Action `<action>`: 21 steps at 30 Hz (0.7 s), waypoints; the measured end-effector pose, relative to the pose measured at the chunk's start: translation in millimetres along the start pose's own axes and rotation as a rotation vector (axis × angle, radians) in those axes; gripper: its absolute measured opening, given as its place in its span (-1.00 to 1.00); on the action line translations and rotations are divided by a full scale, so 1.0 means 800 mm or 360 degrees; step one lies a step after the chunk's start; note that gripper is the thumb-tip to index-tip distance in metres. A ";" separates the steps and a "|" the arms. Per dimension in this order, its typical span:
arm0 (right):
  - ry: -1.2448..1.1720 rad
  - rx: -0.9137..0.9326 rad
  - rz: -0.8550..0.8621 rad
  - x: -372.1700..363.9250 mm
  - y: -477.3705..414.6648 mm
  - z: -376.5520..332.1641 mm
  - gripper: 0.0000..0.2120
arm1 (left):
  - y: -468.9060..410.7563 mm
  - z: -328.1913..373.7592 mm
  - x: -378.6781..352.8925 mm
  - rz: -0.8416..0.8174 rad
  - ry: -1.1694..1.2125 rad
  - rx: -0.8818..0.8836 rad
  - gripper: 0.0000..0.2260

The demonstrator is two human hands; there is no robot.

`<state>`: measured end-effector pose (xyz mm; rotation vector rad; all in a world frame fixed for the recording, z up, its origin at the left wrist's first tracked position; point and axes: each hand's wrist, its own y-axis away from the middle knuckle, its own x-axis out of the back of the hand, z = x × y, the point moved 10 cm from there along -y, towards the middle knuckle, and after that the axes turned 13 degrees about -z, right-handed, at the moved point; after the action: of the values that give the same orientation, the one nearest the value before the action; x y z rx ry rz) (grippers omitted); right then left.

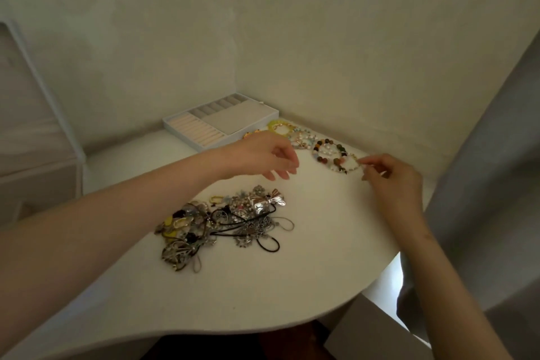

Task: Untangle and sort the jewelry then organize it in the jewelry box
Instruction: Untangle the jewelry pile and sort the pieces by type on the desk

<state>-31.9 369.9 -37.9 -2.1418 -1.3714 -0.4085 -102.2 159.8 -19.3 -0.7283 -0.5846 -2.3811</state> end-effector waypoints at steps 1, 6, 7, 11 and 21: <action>-0.0055 0.0030 -0.0056 -0.009 0.006 -0.009 -0.76 | 0.010 -0.003 0.004 -0.0012 -0.0004 -0.0011 -0.90; -0.0154 0.0232 -0.0516 -0.070 0.032 -0.068 -0.74 | 0.052 -0.024 0.019 0.0021 -0.0102 -0.0028 -0.91; -0.0100 0.0291 -0.0652 -0.087 0.038 -0.082 -0.74 | 0.058 -0.029 0.022 0.0027 -0.0131 -0.0012 -0.92; 0.0156 0.0515 -0.1100 -0.146 0.056 -0.124 -0.67 | 0.075 -0.045 0.028 -0.0007 -0.0353 0.0066 -0.87; 0.0190 0.0478 -0.1145 -0.164 0.063 -0.118 -0.60 | 0.114 -0.088 0.034 -0.0086 -0.0381 0.0097 -0.85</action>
<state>-39.1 201.0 -46.5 -1.3158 -1.9623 -0.5440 -88.4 43.6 -34.7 -0.9896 -0.7813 -2.3303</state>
